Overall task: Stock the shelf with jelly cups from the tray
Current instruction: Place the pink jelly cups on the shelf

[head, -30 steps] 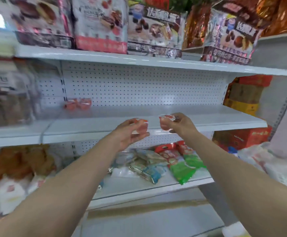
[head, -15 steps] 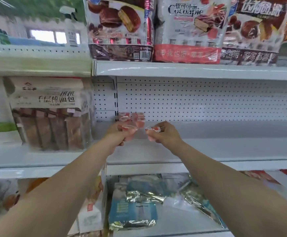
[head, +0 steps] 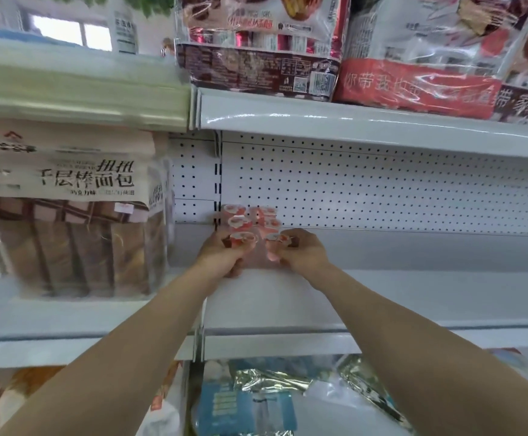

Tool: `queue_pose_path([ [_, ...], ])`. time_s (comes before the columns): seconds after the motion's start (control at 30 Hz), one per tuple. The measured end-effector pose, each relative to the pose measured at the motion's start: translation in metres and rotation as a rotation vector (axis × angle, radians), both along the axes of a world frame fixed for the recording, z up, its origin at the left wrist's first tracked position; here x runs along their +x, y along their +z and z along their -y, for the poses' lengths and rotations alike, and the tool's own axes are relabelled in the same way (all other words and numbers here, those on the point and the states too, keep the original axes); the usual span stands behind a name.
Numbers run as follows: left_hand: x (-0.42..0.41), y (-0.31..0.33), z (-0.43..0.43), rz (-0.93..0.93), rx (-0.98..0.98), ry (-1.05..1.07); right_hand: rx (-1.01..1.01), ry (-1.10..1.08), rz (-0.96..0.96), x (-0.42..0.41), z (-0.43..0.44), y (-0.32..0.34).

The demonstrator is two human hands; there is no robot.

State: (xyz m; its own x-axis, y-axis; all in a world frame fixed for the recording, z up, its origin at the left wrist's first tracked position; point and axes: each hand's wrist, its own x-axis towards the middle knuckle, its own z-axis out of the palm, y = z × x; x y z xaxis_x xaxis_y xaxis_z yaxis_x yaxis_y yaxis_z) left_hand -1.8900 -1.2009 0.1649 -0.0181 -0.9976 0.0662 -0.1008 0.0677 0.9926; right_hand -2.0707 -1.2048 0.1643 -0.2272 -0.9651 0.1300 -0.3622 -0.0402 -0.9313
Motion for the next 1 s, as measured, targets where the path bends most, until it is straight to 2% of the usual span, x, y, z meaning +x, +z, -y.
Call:
queue_pose_path([
  [0.13, -0.001, -0.004, 0.001, 0.032, -0.002, 0.036, 0.026, 0.025, 0.06, -0.001, -0.003, 0.001],
  [0.2, -0.002, -0.002, -0.002, 0.078, -0.018, 0.092, 0.014, 0.04, 0.025, -0.004, -0.013, 0.006],
  [0.33, -0.003, 0.01, -0.013, 0.421, -0.255, 0.35, -0.026, 0.022, -0.406, -0.029, -0.039, 0.024],
  [0.4, -0.013, 0.022, -0.029, 0.519, -0.359, 0.381, -0.061, -0.001, -0.565, -0.046, -0.059, 0.038],
  [0.5, -0.046, 0.042, -0.062, 0.685, -0.425, 0.342, -0.085, -0.035, -0.734, -0.081, -0.093, 0.054],
  [0.63, -0.108, 0.059, -0.107, 0.816, -0.481, 0.248, -0.112, -0.114, -0.857, -0.141, -0.152, 0.07],
  [0.8, -0.21, 0.065, -0.175, 0.815, -0.562, 0.137, -0.092, -0.261, -0.937, -0.232, -0.244, 0.079],
  [1.0, -0.344, 0.058, -0.259, 0.798, -0.601, -0.025, -0.034, -0.463, -0.92, -0.351, -0.366, 0.073],
])
